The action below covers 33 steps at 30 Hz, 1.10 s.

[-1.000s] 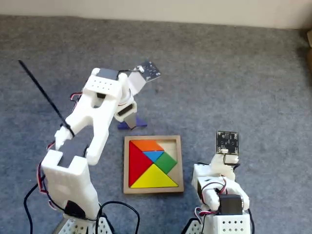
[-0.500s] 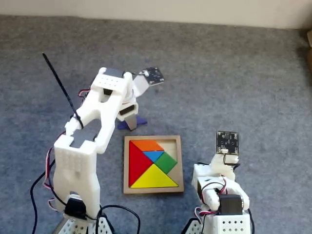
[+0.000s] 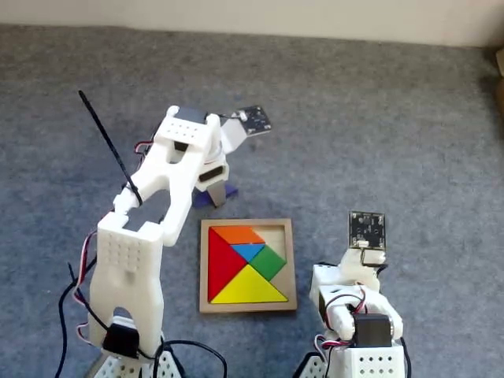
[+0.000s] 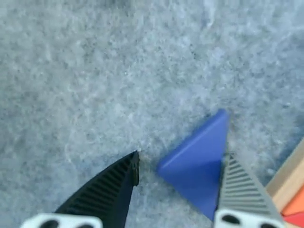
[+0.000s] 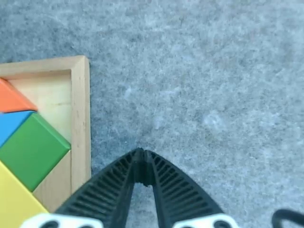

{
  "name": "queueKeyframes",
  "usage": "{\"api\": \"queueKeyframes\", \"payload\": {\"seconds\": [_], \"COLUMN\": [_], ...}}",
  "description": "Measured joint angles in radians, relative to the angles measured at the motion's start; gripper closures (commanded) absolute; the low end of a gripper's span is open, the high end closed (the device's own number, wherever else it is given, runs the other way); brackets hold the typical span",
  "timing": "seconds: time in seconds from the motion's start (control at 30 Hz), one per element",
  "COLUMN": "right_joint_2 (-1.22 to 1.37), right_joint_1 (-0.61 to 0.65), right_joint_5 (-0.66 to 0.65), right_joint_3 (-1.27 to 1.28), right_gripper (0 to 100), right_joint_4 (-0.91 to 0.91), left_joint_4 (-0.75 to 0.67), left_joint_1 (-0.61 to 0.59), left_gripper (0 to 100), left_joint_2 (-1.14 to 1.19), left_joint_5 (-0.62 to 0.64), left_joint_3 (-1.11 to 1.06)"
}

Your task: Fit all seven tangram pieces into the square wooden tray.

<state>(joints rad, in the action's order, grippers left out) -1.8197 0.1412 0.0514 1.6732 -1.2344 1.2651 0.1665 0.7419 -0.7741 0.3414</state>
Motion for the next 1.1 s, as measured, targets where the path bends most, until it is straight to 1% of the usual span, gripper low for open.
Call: {"api": "queueKeyframes", "payload": {"seconds": [0.2, 0.33, 0.63, 0.7, 0.8, 0.87, 0.97, 1.1], "right_joint_2": [0.0, 0.0, 0.0, 0.0, 0.0, 0.0, 0.0, 0.0], "right_joint_1": [0.0, 0.0, 0.0, 0.0, 0.0, 0.0, 0.0, 0.0], "right_joint_5": [0.0, 0.0, 0.0, 0.0, 0.0, 0.0, 0.0, 0.0], "right_joint_3": [0.0, 0.0, 0.0, 0.0, 0.0, 0.0, 0.0, 0.0], "right_gripper": [99.4, 99.4, 99.4, 99.4, 99.4, 99.4, 99.4, 99.4], "right_joint_4": [0.0, 0.0, 0.0, 0.0, 0.0, 0.0, 0.0, 0.0], "left_joint_4": [0.002, 0.006, 0.195, 0.219, 0.272, 0.315, 0.348, 0.356], "left_joint_1": [0.005, 0.015, 0.026, 0.021, 0.017, 0.012, -0.025, -0.077], "left_gripper": [90, 91, 91, 88, 79, 75, 74, 74], "left_joint_2": [0.002, 0.003, 0.002, 0.0, -0.012, -0.034, -0.057, -0.057], "left_joint_5": [0.0, 0.0, -0.005, 0.002, 0.078, 0.141, 0.247, 0.318], "left_joint_3": [0.002, 0.005, 0.133, 0.166, 0.212, 0.242, 0.262, 0.267]}}
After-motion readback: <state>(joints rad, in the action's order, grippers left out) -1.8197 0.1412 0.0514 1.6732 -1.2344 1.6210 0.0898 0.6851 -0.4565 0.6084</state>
